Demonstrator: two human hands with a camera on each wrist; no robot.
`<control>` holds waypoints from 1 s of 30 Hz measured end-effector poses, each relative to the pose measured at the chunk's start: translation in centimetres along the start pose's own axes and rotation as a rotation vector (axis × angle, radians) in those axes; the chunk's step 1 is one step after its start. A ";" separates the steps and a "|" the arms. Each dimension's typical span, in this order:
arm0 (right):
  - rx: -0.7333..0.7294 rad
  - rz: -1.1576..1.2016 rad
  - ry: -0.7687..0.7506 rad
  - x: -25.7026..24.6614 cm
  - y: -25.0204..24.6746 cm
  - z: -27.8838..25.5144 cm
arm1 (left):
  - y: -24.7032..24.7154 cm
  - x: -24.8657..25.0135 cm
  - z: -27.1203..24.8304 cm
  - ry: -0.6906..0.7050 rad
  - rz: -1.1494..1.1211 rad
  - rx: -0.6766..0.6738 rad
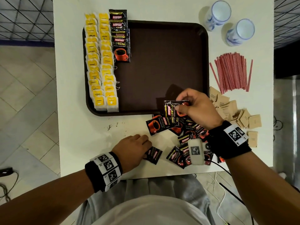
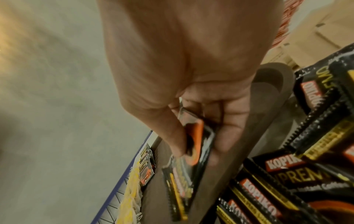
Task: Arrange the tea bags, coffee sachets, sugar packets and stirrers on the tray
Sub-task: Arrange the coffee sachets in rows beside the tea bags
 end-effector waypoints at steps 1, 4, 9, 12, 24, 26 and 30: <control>0.007 0.000 0.005 0.1 0.0 0.0 | -0.3 0.0 0.0 0.006 -0.008 0.028; 0.004 0.009 0.011 0.1 0.1 0.2 | -0.7 -0.4 -0.1 0.008 -0.018 0.070; -0.055 0.170 0.027 -0.5 0.8 0.4 | -2.6 -1.4 -0.2 -0.015 -0.203 0.058; -0.045 0.186 0.029 -0.8 0.9 1.0 | -5.9 -4.1 0.3 -0.147 -0.597 0.155; 0.039 0.312 -0.032 -5.0 2.9 5.6 | -16.6 -16.4 1.6 -0.426 -0.975 0.535; 0.053 0.326 -0.067 -6.0 3.3 6.4 | -17.7 -17.5 1.8 -0.435 -0.990 0.585; 0.031 0.312 -0.097 -7.3 4.4 8.4 | -19.6 -20.3 2.6 -0.485 -0.798 0.600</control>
Point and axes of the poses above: each hand's wrist, its own z-axis towards the middle knuckle, its own y-axis out of the palm, x = y × z, the point moved 10 cm from there along z, towards the middle knuckle, and after that the axes turned 6 degrees about z, right-handed, at the moved point
